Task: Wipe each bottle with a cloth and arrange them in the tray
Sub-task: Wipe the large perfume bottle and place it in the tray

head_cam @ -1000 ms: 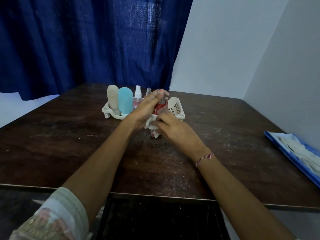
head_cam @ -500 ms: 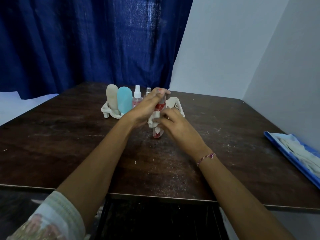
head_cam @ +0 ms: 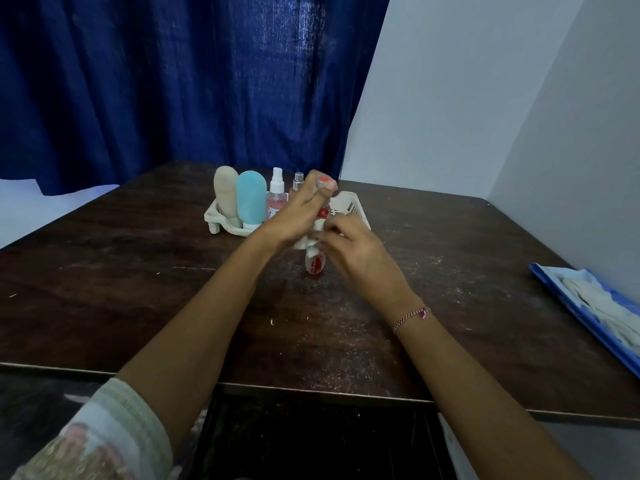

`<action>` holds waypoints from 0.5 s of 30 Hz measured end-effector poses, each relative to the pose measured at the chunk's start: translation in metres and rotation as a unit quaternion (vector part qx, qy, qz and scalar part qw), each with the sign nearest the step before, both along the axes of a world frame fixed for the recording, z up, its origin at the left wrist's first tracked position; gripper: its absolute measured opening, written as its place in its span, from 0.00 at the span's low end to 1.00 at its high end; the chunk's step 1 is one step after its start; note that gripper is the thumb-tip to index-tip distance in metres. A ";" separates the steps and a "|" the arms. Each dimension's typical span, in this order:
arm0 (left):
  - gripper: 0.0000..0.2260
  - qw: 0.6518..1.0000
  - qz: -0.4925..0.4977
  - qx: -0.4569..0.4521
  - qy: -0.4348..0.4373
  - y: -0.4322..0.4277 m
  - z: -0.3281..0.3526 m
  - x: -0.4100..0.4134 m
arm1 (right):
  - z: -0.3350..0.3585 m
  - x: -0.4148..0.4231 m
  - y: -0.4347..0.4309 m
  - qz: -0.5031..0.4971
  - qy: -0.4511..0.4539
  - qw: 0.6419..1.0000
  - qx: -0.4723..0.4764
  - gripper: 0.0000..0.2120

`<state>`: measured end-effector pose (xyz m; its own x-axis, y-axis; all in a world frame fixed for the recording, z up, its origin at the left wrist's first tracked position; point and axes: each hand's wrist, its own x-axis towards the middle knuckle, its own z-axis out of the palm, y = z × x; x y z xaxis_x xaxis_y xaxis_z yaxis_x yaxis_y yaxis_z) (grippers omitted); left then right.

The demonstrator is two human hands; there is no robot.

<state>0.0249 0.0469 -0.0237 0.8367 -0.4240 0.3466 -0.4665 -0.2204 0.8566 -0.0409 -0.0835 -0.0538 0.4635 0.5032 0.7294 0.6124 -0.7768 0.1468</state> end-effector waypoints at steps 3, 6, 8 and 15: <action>0.12 1.000 0.004 0.009 0.008 0.000 -0.001 -0.001 | 0.000 0.001 -0.002 0.007 0.013 1.000 0.020 0.09; 0.15 0.999 0.028 0.002 0.028 0.001 0.002 0.000 | -0.004 0.002 -0.004 0.037 0.096 0.993 -0.064 0.07; 0.18 0.998 0.044 0.002 0.037 0.003 0.004 0.001 | -0.005 0.002 -0.003 0.036 0.120 0.987 -0.099 0.08; 0.17 0.997 0.047 -0.040 0.053 -0.001 0.007 -0.001 | 0.001 -0.001 -0.001 0.026 0.021 0.999 0.037 0.09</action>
<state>0.0243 0.0460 -0.0172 0.9054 -0.3156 0.2840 -0.3530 -0.1879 0.9166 -0.0418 -0.0846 -0.0526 0.4686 0.4733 0.7459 0.6565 -0.7516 0.0645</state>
